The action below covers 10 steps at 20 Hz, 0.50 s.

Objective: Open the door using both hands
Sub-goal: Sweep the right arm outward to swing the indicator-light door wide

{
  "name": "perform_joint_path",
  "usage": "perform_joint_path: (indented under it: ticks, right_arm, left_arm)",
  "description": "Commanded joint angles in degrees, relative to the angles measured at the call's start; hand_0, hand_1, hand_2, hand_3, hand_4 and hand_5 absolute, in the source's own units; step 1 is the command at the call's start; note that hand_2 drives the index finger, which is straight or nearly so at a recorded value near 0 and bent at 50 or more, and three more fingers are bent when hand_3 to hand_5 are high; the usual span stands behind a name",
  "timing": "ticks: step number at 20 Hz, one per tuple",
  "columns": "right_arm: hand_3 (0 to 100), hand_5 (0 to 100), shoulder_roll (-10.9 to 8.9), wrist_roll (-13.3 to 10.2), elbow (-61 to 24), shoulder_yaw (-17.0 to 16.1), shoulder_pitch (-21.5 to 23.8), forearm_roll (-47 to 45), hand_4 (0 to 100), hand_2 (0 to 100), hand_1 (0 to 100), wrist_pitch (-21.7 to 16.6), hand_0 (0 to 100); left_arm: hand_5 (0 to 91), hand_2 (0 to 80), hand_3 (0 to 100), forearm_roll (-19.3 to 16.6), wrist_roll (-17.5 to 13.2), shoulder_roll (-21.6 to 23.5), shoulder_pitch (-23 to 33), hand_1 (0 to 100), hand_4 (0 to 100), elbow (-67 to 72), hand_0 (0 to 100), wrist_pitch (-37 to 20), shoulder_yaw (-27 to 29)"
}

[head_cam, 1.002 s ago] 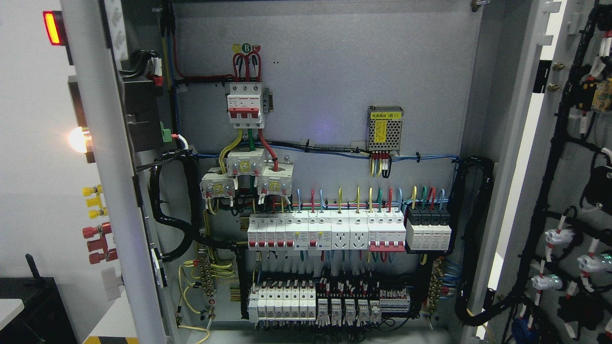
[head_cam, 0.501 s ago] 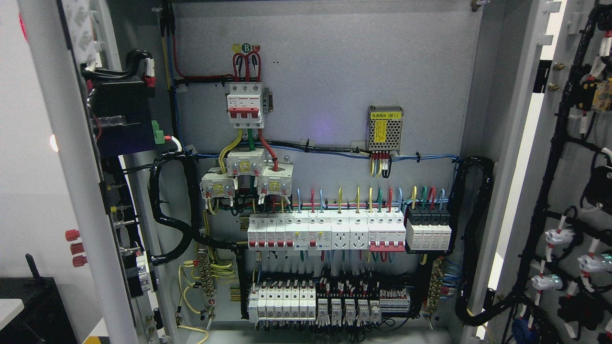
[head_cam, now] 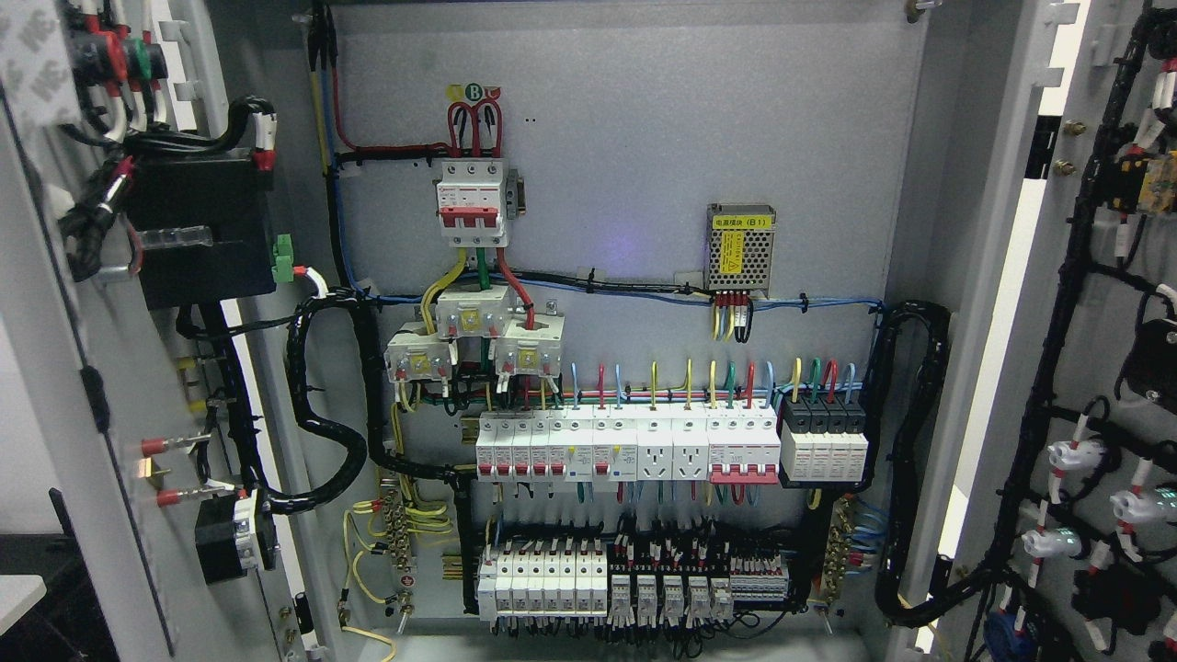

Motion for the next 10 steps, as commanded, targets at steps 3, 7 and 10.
perform_joint_path:
  ticks: [3,7,10]
  right_arm:
    - [0,0,3.99,-1.0,0.1,3.5,-0.9,1.5,0,0,0,0.3,11]
    - [0,0,4.78,-1.1,0.1,5.0,-1.0,2.1,0,0,0,0.4,11]
    - [0,0,5.13,-1.1,0.3,5.5,-1.2,3.1,0,0,0,0.4,11]
  left_arm:
    - [0.0,0.0,0,0.0,0.0,-1.2,0.0,0,3,0.0,0,0.0,0.0]
    - [0.0,0.0,0,0.0,0.0,-1.2,0.0,0,3,0.0,0,0.0,0.0]
    - [0.0,0.0,0,0.0,0.0,-1.2,0.1,0,3,0.0,0,0.0,0.0]
